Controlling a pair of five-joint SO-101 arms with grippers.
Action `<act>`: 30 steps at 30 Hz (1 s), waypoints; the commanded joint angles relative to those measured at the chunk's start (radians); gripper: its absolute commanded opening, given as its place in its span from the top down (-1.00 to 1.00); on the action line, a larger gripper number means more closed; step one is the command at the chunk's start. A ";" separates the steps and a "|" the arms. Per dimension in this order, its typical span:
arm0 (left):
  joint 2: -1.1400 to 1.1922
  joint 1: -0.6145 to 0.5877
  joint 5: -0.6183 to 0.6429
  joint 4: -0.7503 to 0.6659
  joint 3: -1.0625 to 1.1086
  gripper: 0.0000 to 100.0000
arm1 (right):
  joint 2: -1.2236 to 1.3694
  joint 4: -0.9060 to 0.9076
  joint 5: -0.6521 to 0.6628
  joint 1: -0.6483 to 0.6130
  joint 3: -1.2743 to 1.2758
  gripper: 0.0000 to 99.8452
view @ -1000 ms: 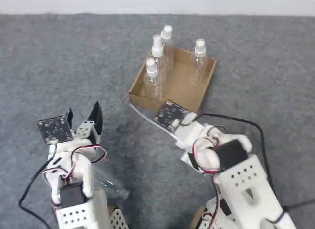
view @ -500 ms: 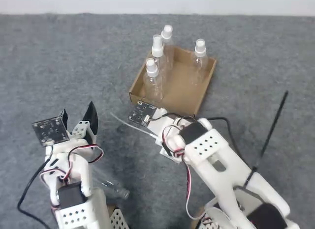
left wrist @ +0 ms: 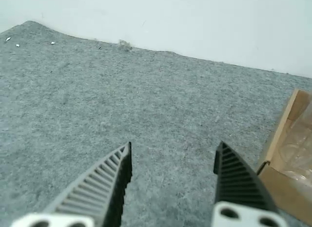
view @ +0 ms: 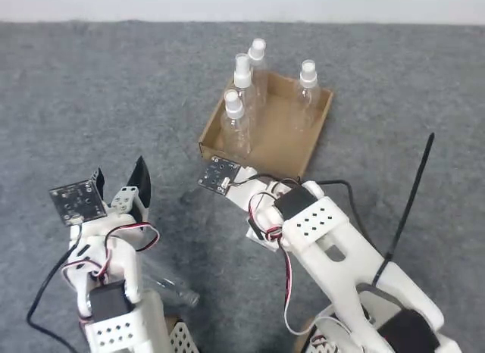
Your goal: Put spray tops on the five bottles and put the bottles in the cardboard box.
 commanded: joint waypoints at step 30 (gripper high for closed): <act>0.003 -0.598 -0.252 0.238 -0.298 0.48 | -0.222 0.137 -0.018 -0.024 0.044 0.54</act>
